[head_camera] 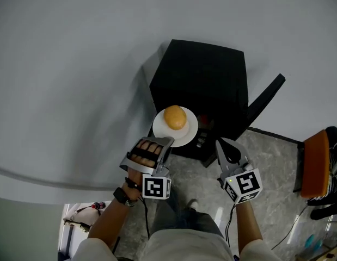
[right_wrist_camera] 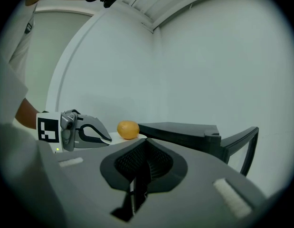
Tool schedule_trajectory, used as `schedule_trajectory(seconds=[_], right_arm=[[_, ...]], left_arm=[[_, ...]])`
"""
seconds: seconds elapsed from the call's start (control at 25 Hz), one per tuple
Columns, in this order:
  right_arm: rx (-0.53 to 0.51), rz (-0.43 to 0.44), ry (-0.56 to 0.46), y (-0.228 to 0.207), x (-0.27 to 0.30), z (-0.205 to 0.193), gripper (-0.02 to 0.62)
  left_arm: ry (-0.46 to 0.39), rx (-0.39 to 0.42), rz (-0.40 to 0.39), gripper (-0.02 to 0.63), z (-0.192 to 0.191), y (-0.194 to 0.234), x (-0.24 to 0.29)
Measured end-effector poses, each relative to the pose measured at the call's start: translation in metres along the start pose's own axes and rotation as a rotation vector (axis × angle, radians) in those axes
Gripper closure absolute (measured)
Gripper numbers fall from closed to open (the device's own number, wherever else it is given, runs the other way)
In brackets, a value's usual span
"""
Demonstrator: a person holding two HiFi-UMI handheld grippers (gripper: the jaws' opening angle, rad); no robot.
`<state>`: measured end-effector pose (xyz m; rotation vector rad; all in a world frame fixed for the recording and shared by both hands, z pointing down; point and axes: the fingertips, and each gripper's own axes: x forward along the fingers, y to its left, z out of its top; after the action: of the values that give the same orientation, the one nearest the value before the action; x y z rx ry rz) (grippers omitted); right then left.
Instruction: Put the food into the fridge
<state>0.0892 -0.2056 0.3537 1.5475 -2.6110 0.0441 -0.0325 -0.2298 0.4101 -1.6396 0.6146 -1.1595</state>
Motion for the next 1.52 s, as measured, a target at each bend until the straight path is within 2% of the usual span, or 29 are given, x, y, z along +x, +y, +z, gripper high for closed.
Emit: schedule_trajectory(seconds=[0.24, 0.56, 0.88, 1.16, 1.52], right_arm=[[0.009, 0.023, 0.031, -0.007, 0.027, -0.033, 0.589], [0.019, -0.009, 0.040, -0.022, 0.058, -0.060, 0.589], [0.028, 0.002, 0.056, -0.028, 0.063, -0.081, 0.588], [0.037, -0.033, 0.048, -0.035, 0.070, -0.100, 0.589], [0.033, -0.058, 0.031, -0.044, 0.083, -0.113, 0.589]], left_arm=[[0.004, 0.019, 0.000, 0.589, -0.010, -0.017, 0.027], [-0.012, 0.003, -0.019, 0.589, -0.009, -0.041, 0.063], [-0.015, 0.031, 0.020, 0.589, -0.009, -0.049, 0.092], [0.015, 0.050, 0.036, 0.589, -0.021, -0.057, 0.115], [0.002, 0.017, -0.022, 0.589, -0.015, -0.085, 0.138]])
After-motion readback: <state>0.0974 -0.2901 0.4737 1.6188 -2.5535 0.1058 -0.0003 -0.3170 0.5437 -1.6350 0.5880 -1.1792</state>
